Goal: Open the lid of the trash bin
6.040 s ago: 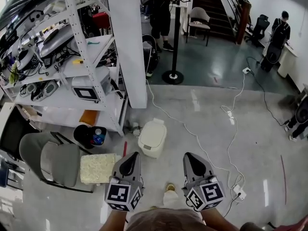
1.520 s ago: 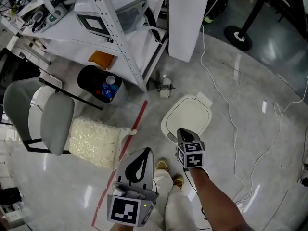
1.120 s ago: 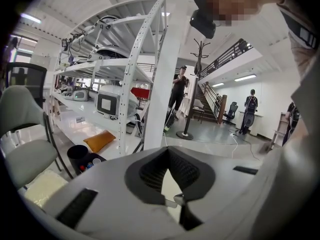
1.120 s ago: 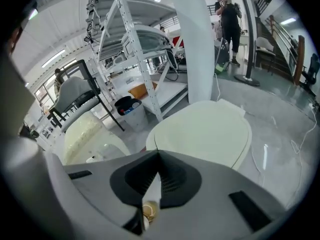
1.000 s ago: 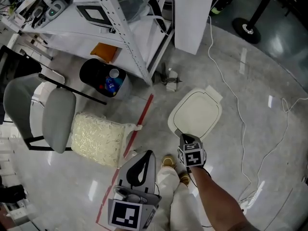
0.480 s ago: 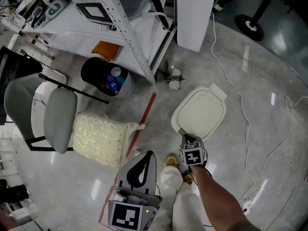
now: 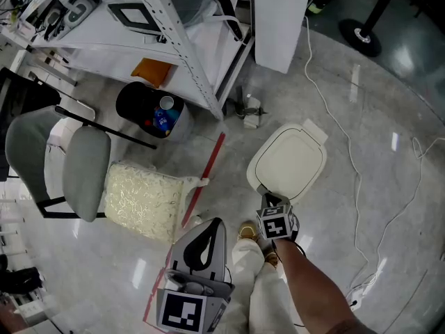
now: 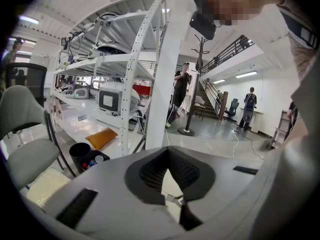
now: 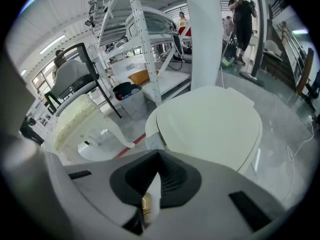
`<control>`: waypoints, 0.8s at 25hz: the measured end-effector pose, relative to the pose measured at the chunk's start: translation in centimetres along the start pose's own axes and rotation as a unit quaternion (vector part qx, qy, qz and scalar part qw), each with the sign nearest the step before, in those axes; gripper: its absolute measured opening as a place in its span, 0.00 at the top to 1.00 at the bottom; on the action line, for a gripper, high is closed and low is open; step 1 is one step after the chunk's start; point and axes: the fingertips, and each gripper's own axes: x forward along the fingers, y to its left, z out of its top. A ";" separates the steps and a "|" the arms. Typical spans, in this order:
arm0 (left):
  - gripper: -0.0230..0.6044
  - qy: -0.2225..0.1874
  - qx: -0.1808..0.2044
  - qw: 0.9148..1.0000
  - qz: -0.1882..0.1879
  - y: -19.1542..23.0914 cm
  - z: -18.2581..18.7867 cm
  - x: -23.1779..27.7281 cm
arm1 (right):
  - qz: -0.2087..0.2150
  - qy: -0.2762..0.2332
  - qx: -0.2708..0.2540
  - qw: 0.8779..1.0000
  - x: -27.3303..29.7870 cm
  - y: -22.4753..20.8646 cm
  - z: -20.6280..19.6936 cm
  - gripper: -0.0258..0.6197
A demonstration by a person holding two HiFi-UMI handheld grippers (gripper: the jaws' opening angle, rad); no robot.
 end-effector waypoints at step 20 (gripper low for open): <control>0.98 -0.002 -0.002 1.000 0.000 0.5 0.0 -1.1 | -0.001 -0.004 0.025 1.000 -2.0 0.4 1.2 0.91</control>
